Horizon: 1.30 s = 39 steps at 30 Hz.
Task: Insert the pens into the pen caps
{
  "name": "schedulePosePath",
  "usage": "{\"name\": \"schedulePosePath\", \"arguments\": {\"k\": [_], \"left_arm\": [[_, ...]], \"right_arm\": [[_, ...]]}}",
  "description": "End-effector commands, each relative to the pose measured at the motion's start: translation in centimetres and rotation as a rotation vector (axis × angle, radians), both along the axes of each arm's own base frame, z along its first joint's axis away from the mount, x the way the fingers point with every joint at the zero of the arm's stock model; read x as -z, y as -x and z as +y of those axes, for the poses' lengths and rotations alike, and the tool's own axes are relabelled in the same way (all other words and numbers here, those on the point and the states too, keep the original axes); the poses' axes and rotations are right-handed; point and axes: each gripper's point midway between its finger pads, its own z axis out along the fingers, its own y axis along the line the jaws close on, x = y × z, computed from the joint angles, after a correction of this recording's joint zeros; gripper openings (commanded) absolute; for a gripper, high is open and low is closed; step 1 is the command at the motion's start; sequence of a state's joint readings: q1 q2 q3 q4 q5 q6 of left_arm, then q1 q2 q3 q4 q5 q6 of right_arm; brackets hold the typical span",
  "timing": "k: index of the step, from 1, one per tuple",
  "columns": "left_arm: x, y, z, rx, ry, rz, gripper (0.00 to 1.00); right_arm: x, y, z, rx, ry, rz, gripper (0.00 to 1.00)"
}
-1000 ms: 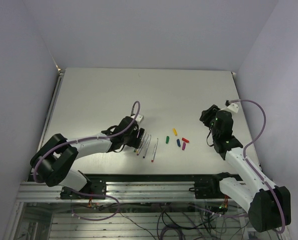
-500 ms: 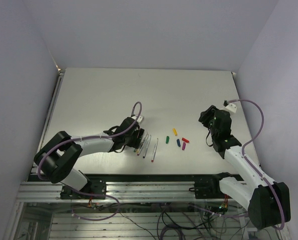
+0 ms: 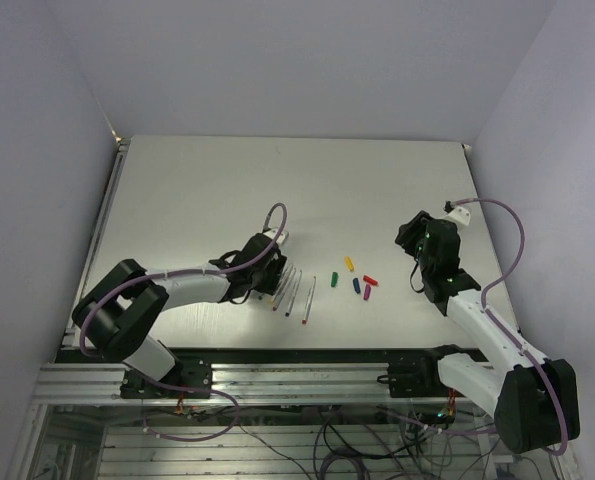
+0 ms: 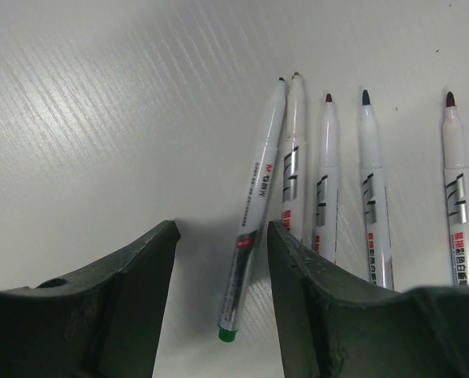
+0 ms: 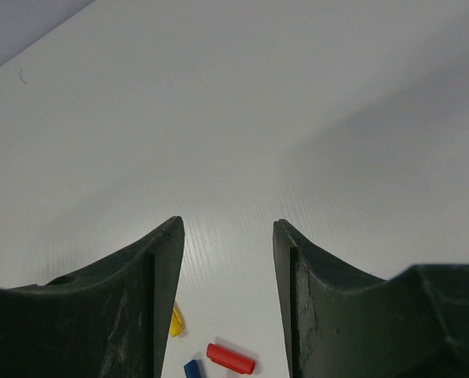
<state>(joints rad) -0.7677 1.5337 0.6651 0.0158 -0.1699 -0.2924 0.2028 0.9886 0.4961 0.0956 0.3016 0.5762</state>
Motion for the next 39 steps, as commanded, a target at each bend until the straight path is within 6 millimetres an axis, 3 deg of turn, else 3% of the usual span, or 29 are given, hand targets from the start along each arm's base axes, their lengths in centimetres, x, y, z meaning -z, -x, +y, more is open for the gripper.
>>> {"name": "schedulePosePath", "arguments": {"k": [1,13,15,17,18,25,31,35,39], "left_arm": [[0.6,1.1,0.0,0.028,-0.027,0.049,0.61],[1.1,1.7,0.6,-0.031,-0.142,0.152,0.59],[1.1,1.7,0.7,-0.047,-0.167,0.159,0.48],[1.1,1.6,0.8,-0.073,-0.177,0.163,0.15],[1.1,1.7,0.9,-0.079,-0.179,0.167,0.12],[2.1,2.3,0.9,-0.084,-0.188,0.210,0.18],[2.8,2.3,0.7,-0.084,-0.181,0.215,0.07],[1.6,1.5,0.1,-0.074,-0.149,0.170,0.07],[-0.8,0.0,-0.7,-0.076,-0.091,0.081,0.07]], "right_arm": [[0.0,-0.1,0.0,0.004,-0.007,-0.005,0.50],[0.0,0.0,-0.1,0.010,-0.007,-0.005,0.53],[0.0,0.1,-0.3,0.016,-0.004,-0.005,0.53],[0.1,0.2,-0.4,0.021,-0.001,-0.003,0.53],[0.2,0.2,-0.4,0.022,0.002,-0.001,0.53],[0.0,0.4,-0.4,0.015,0.011,-0.003,0.54],[0.7,0.3,0.5,-0.053,0.023,0.028,0.48],[1.4,0.5,1.4,-0.110,0.038,0.059,0.39],[2.1,0.9,3.4,-0.169,0.053,0.081,0.30]]}}
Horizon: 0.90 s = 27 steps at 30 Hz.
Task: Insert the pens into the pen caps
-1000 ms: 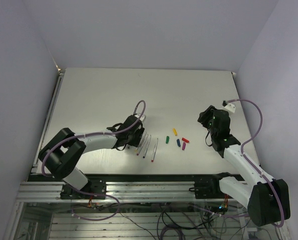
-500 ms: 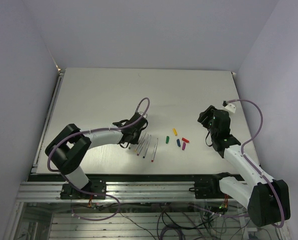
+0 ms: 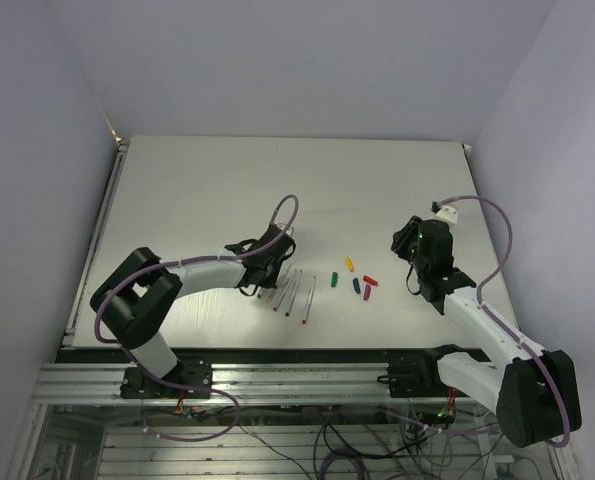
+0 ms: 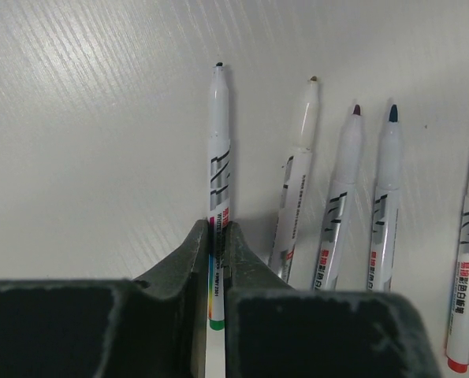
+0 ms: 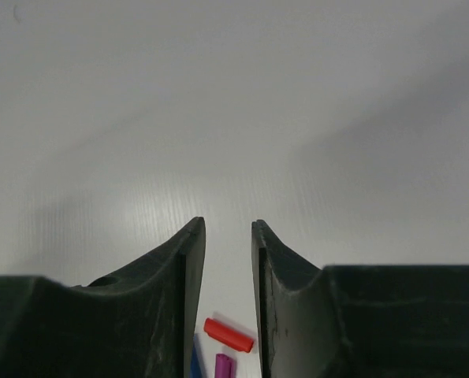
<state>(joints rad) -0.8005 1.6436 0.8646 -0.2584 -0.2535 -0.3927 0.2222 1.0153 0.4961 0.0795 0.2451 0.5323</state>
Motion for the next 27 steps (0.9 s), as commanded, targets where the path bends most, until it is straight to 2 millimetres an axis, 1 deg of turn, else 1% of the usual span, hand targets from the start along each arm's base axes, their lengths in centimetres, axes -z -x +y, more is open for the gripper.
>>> {"name": "schedulePosePath", "arguments": {"k": [1,6,8,9,11,13,16,18,19,20,23,25,27], "left_arm": [[-1.5,-0.3,-0.7,0.017,0.041,-0.052,0.07],[-4.6,-2.2,-0.6,-0.004,0.055,-0.172,0.07],[-5.7,-2.6,-0.7,-0.008,0.077,-0.207,0.07],[-6.2,-2.8,-0.8,-0.009,0.092,-0.222,0.07],[-7.1,-3.2,-1.0,-0.012,0.127,-0.248,0.07],[-7.9,-3.6,-1.0,-0.016,0.158,-0.269,0.07],[-8.6,-3.9,-1.0,-0.016,0.201,-0.286,0.07],[-9.5,-4.1,-1.1,-0.013,0.242,-0.316,0.07],[-9.5,-3.8,-1.1,-0.003,0.263,-0.320,0.07],[-10.1,-3.9,-1.4,0.005,0.300,-0.344,0.07],[-11.1,-3.7,-1.6,0.027,0.365,-0.384,0.07],[-11.5,-3.6,-1.7,0.040,0.389,-0.400,0.07],[-11.5,-3.4,-1.6,0.047,0.394,-0.399,0.07]], "right_arm": [[0.9,0.6,2.6,-0.098,0.034,0.033,0.29],[2.1,1.3,6.5,-0.176,0.079,0.072,0.30],[3.0,1.4,7.8,-0.214,0.069,0.094,0.31],[3.4,1.8,9.3,-0.265,0.056,0.104,0.31],[4.1,2.1,10.6,-0.313,0.037,0.124,0.32],[4.8,2.3,11.5,-0.339,0.024,0.141,0.32],[5.2,2.5,12.5,-0.372,0.002,0.148,0.33],[5.3,2.6,13.3,-0.397,-0.013,0.149,0.33],[5.3,2.7,13.6,-0.409,-0.018,0.151,0.33],[5.5,2.8,14.0,-0.418,-0.019,0.156,0.32],[5.9,3.1,15.1,-0.443,-0.010,0.166,0.28],[6.3,3.3,15.6,-0.454,0.000,0.175,0.27],[6.6,3.4,16.1,-0.462,0.007,0.185,0.26]]}}
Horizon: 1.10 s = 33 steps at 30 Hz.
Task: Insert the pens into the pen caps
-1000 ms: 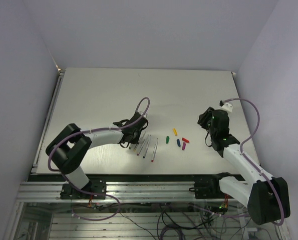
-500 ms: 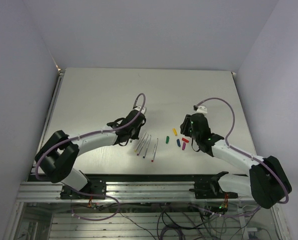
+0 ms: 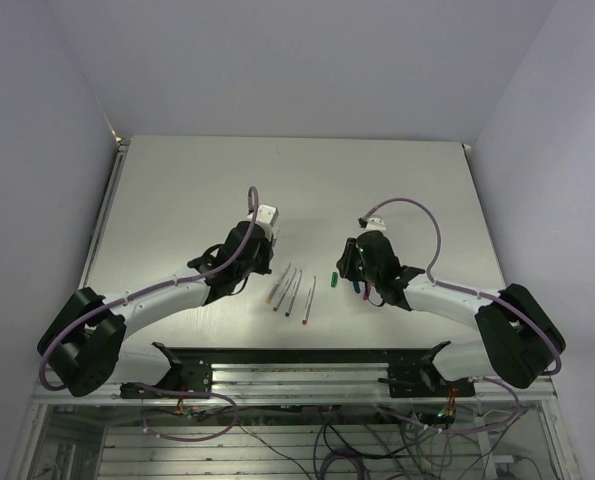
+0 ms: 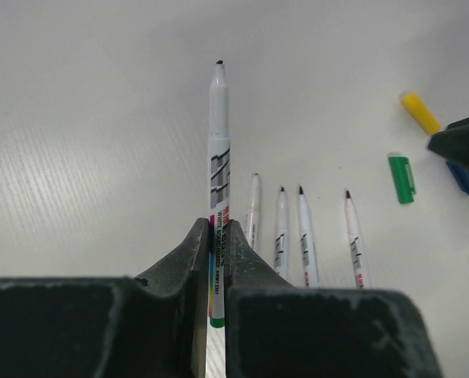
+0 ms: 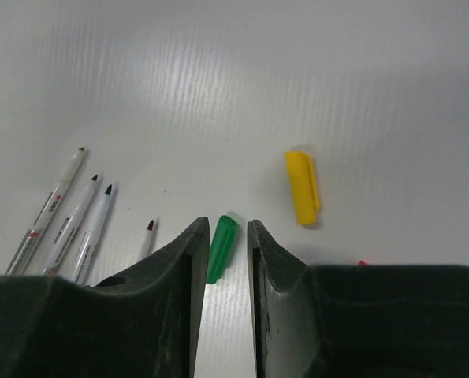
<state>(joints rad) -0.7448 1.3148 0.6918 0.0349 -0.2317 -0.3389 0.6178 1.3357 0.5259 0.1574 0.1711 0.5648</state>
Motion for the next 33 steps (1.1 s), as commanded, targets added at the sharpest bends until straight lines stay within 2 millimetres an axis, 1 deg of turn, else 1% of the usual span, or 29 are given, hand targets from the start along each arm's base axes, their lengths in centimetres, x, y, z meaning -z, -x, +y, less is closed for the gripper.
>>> {"name": "schedulePosePath", "arguments": {"k": [1,6,13,17,20,26,33], "left_arm": [[-2.4,-0.6,-1.3,0.049,0.093,-0.077,0.07],[-2.0,-0.4,-0.8,0.036,0.093,-0.067,0.07],[-2.2,-0.4,-0.4,0.035,0.102,-0.076,0.07],[-1.9,-0.4,-0.5,0.040,0.104,-0.063,0.07],[-1.7,-0.4,-0.7,0.043,0.112,-0.053,0.07],[-1.5,-0.5,-1.0,0.046,0.117,-0.041,0.07],[-1.4,-0.4,-1.3,0.063,0.124,-0.039,0.07]], "right_arm": [[-0.8,-0.5,2.0,-0.026,-0.023,-0.022,0.26],[-0.2,-0.3,2.7,-0.031,0.012,-0.015,0.26],[0.4,-0.1,2.3,-0.007,0.059,-0.009,0.26],[0.7,0.0,1.9,0.016,0.070,-0.003,0.26],[1.0,0.1,1.9,0.016,0.072,0.008,0.27],[2.0,0.3,1.8,0.033,0.086,0.048,0.30],[2.2,0.5,2.2,0.020,0.071,0.056,0.30]]}}
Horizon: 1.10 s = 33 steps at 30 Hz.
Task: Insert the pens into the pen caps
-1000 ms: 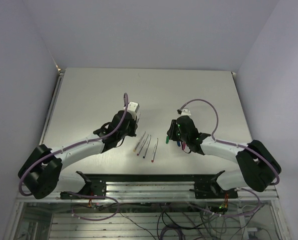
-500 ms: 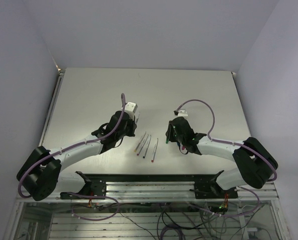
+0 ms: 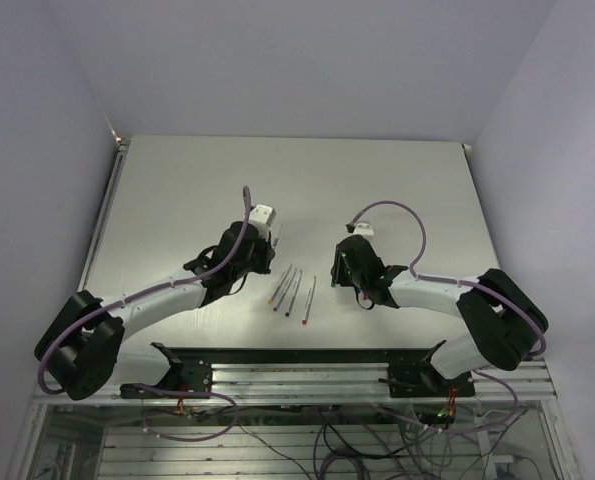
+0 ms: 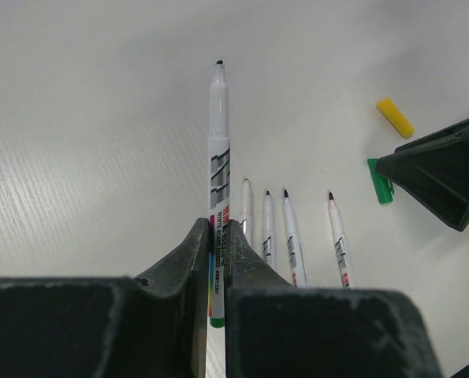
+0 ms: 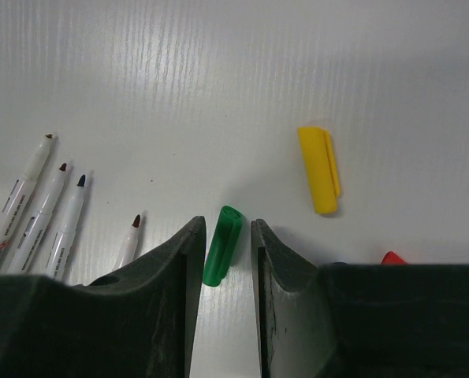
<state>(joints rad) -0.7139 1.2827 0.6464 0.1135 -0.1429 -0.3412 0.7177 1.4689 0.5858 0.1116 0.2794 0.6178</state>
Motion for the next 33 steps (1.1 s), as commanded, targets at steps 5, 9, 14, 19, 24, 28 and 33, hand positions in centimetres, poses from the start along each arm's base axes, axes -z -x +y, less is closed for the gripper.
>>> {"name": "schedulePosePath", "arguments": {"k": [5,9,14,19,24,28,33], "left_arm": [[-0.4,-0.6,-0.6,0.006,0.023,-0.010,0.07],[-0.6,-0.5,-0.8,0.020,0.038,-0.019,0.07],[-1.7,-0.2,-0.6,0.016,0.076,-0.055,0.07],[-1.8,-0.3,-0.3,0.001,0.064,-0.057,0.07],[-1.8,-0.4,-0.3,-0.003,0.068,-0.057,0.07],[-1.6,-0.4,-0.2,-0.009,0.060,-0.050,0.07],[-1.3,-0.5,-0.4,-0.007,0.061,-0.040,0.07]], "right_arm": [[-0.4,-0.2,0.7,0.002,-0.020,-0.001,0.30],[-0.1,-0.1,0.7,0.002,-0.017,0.008,0.29],[0.3,0.2,0.9,-0.004,-0.014,0.018,0.28],[0.7,0.4,0.9,-0.003,-0.004,0.029,0.26],[1.1,0.6,0.8,0.002,0.006,0.038,0.20],[1.4,0.7,0.5,0.007,0.023,0.043,0.06],[0.9,0.6,0.2,0.015,0.029,0.029,0.00]]}}
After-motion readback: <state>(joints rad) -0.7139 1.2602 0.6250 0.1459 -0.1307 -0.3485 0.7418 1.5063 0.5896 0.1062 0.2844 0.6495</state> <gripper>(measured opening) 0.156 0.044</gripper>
